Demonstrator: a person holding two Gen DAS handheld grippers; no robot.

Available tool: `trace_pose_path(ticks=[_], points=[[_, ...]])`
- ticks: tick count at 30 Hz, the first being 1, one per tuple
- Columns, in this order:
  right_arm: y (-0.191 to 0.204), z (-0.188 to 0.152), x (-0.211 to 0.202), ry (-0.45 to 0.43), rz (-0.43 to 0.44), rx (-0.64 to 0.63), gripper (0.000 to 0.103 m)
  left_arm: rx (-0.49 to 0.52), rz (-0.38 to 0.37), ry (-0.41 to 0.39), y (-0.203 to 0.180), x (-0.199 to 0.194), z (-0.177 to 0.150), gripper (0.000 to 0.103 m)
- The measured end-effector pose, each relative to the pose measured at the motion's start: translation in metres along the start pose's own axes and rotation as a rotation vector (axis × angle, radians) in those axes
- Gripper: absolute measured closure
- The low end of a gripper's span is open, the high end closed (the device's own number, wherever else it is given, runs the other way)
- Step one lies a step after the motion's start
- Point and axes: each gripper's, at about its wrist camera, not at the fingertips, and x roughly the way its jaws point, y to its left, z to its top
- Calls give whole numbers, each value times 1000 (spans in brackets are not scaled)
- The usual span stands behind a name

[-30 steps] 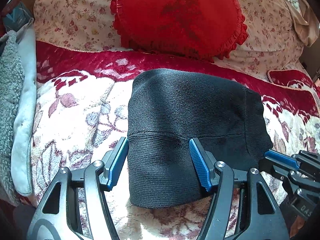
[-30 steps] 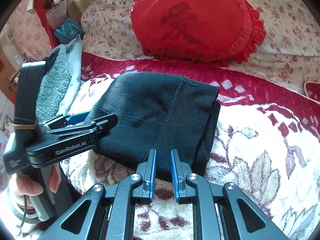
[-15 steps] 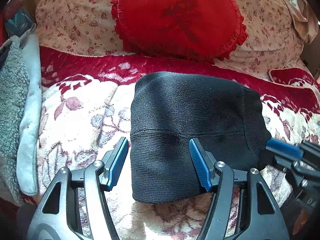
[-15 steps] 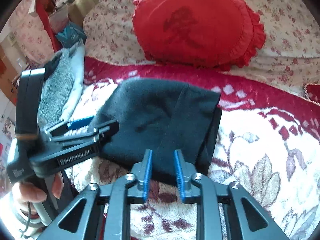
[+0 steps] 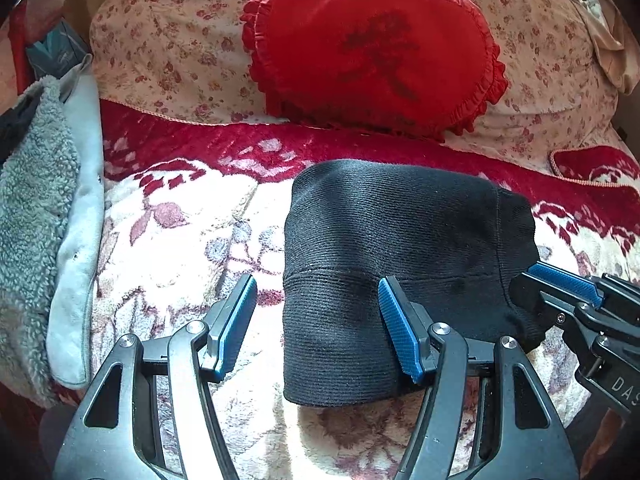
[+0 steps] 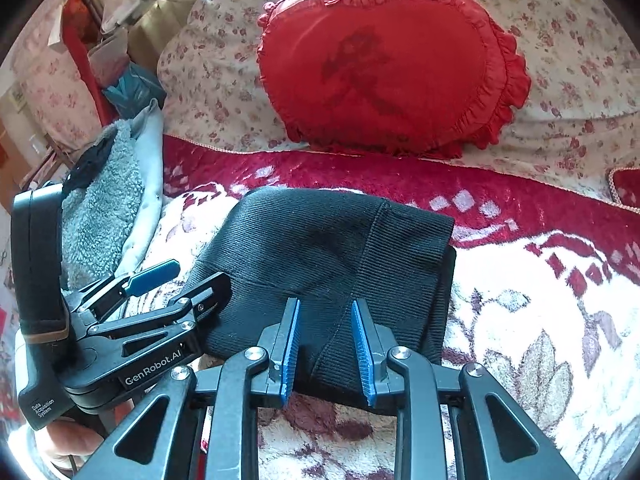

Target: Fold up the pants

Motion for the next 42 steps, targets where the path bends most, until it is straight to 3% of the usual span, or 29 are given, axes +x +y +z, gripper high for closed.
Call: trace_pose_path(ticks=[7,16,24,29,35,42], points=[[-5,-2,0,-6,-27,11,78,-4,-13,0,-1,-2,0,40],[-38,-4,6,0,-70,91,64,-20,-56,35,-1,5,-1,40],[-48,-5,12,5,-54,139,58,-11,-65,43,-2,11,1,39],[-51,-4,14,4,-46,152,55,-14,-71,49,-1,15,2,29],[-57,-5,19,9,-34,175,52,-22,-119,79,0,22,5,24],[-72,-3,30,22,34,236,44,-7,-143,89,0,28,9,24]])
